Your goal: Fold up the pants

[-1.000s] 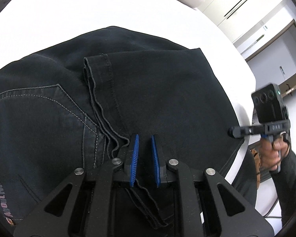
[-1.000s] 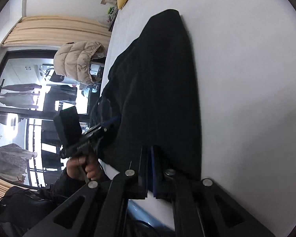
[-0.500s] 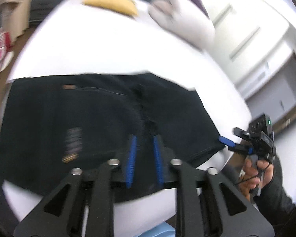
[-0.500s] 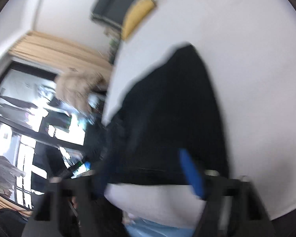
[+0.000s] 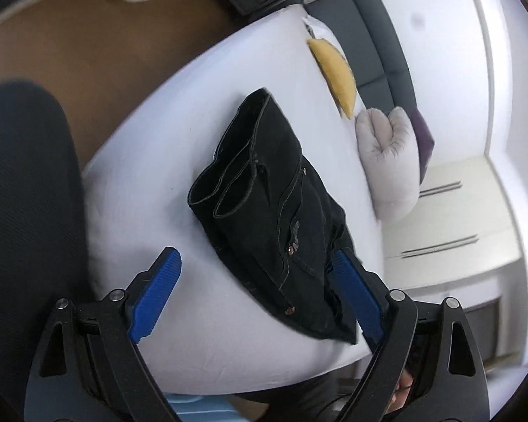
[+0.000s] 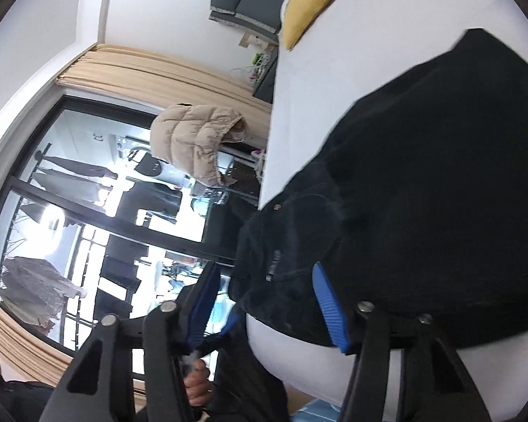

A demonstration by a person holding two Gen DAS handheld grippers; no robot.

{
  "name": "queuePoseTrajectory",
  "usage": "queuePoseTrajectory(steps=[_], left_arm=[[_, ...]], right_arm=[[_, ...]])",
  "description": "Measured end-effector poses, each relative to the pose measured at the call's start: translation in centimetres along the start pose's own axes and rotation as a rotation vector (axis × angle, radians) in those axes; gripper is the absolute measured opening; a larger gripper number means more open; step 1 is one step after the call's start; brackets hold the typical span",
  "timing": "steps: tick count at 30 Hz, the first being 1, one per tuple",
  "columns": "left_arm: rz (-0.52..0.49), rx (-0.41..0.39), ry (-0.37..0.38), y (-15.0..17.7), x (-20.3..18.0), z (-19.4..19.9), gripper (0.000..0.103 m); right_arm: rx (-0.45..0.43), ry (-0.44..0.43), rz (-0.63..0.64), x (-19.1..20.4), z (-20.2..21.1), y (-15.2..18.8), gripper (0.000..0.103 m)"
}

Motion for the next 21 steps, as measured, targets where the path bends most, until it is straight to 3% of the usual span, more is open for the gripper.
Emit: queuePoseTrajectory(steps=[12,14,16,18,21], left_arm=[[0.156,-0.059,0.111,-1.2,3.3,-2.8,0.085],[0.157,-0.046,0.099,-1.3,3.3,-3.5,0.072],[0.183,-0.037,0.084,-1.2,3.6,-4.5,0.047],[0.211,-0.023,0.093,-1.0,3.7,-5.5,0.030],[0.208,-0.021,0.089,-1.0,3.7,-6.3,0.022]], right_arm=[[0.035,-0.068,-0.041,1.1,-2.5,-1.0,0.053],[0.042,-0.070,-0.047,1.0,-2.8,-1.0,0.053],[0.057,-0.064,-0.042,1.3,-3.5,-1.2,0.053],[0.074,-0.039,-0.032,1.3,-3.8,-1.4,0.053],[0.112,-0.003,-0.020,1.4,-4.8,-2.5,0.053]])
Point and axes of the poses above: each gripper's, at about its wrist camera, not at the fingertips, and z roughly against the way its jaws point, x to its left, y to its underside, the point moved 4 cm from there along -z, roughly the way its jaws point, and after that the axes turned 15 degrees about y, right-handed, at the moved point
